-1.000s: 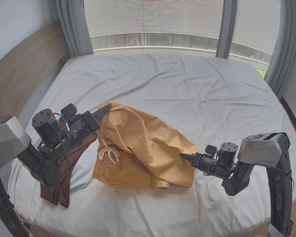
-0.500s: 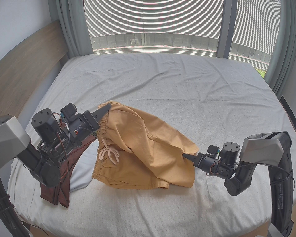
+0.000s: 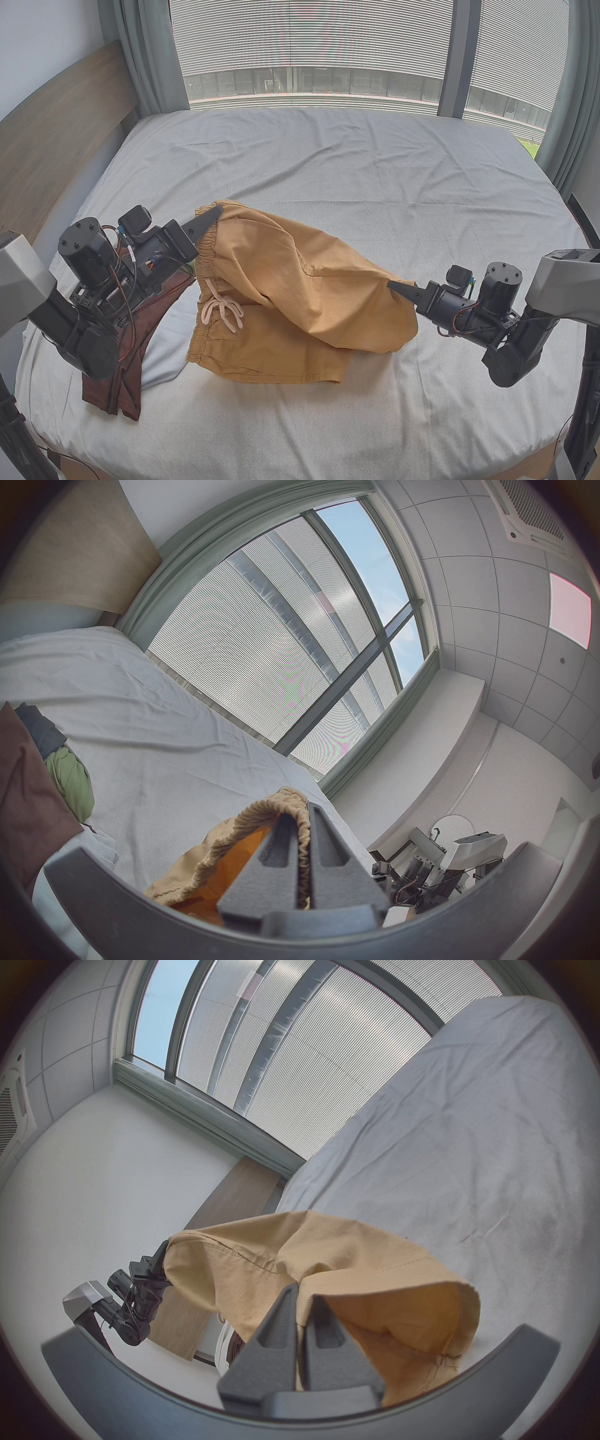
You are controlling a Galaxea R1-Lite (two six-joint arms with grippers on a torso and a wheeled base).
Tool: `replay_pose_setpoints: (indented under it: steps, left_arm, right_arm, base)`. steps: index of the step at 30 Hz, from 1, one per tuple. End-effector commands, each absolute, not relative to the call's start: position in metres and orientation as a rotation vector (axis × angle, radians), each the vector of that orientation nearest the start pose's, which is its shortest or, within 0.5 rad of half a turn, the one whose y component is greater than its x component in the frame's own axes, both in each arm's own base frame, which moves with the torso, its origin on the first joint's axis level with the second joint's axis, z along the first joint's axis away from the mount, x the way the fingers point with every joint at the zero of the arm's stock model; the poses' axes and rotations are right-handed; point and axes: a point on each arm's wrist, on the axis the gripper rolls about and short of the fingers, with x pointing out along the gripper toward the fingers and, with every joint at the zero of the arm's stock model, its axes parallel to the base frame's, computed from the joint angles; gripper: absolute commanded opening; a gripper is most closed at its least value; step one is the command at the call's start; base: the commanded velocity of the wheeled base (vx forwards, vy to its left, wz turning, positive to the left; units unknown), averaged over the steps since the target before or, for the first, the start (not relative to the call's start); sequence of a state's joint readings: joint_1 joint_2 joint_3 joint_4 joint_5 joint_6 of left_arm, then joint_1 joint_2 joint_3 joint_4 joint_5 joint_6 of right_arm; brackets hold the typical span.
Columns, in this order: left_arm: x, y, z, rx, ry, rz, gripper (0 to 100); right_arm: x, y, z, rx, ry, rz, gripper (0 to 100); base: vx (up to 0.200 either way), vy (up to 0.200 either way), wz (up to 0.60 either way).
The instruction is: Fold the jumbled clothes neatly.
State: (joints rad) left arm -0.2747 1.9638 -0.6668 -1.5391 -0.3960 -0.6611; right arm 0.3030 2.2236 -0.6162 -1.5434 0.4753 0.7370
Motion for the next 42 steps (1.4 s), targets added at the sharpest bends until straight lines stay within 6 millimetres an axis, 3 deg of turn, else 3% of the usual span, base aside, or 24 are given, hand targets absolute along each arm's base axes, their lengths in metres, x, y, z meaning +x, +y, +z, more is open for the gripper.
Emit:
replay_pose_setpoints:
  steps: [1, 19, 42]
  left_arm:
    - [0.312, -0.096, 0.159, -0.618, -0.029, -0.725, 0]
    - [0.313, -0.075, 0.145, -0.612, 0.015, -0.667, 0]
    - [0.323, -0.064, 0.137, -0.585, 0.013, -0.623, 0]
  right_arm:
    - [0.326, 0.104, 0.080, 0.700, 0.278, 0.721, 0]
    - [0.326, 0.070, 0.108, 0.693, 0.186, 0.714, 0]
    - [0.328, 0.056, 0.110, 0.707, 0.184, 0.705, 0]
  base:
    - [0.000, 0.000, 0.00]
    - [0.000, 0.000, 0.00]
    - [0.000, 0.000, 0.00]
